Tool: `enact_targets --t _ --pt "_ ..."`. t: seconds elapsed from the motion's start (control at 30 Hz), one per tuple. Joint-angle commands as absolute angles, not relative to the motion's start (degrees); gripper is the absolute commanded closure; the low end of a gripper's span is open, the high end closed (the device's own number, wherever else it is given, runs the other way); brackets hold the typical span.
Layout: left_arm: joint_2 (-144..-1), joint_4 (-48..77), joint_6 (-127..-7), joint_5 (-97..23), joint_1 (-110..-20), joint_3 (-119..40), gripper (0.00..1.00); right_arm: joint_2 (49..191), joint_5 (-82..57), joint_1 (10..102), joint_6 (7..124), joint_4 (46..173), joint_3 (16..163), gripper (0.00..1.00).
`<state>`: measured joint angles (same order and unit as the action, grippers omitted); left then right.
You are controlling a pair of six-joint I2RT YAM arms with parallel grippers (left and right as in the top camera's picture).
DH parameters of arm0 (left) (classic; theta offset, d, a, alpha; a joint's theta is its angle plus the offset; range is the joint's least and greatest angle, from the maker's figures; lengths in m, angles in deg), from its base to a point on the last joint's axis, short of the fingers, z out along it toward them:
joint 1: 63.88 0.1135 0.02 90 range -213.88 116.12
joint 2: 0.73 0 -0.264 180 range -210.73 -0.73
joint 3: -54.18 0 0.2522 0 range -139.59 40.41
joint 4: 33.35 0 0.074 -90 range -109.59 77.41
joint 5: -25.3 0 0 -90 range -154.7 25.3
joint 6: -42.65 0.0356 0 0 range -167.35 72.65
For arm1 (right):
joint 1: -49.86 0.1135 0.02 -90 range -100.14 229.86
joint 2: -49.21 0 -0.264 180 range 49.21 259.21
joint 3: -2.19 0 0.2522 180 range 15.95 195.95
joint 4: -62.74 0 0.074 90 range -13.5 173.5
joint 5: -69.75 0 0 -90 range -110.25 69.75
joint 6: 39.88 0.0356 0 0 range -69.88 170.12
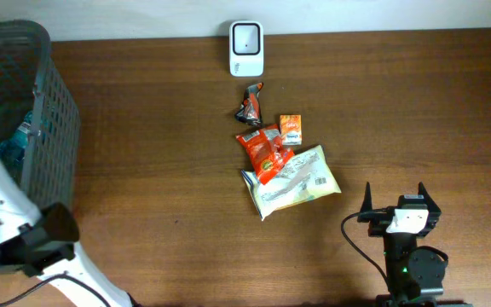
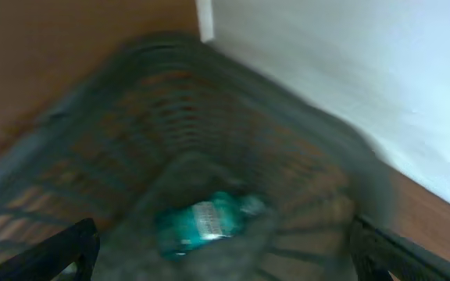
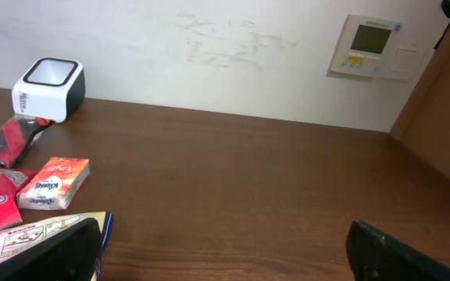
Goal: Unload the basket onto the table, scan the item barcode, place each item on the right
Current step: 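Return the left gripper into the basket over the teal Listerine bottle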
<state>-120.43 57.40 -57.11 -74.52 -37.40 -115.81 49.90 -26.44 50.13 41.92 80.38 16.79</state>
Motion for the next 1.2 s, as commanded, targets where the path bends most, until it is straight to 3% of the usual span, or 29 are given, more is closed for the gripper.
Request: enact_targets --t 0.0,0.27,0.43,0.7,1.17 --pt "-124.39 57.89 -55.67 -70.20 -32.04 -115.94 0.06 49.57 -26.95 50.61 41.54 80.53 16.27 0.02" --pt "-132.41 57.62 -37.44 -50.35 -27.00 -114.21 0.05 49.57 -26.95 50.61 41.54 80.53 16.27 0.02" --pt "-136.01 52.77 -33.44 -50.52 -26.95 -106.41 0.00 49.57 -26.95 50.61 41.54 80.53 16.27 0.01" --pt "-136.17 43.22 -16.21 -51.18 -26.95 -86.83 0.01 49.57 -26.95 50.61 41.54 80.53 16.27 0.02" --pt "-137.30 31.22 -5.85 -55.49 -26.95 -81.16 0.01 49.57 -26.95 50.61 41.54 80.53 16.27 0.02"
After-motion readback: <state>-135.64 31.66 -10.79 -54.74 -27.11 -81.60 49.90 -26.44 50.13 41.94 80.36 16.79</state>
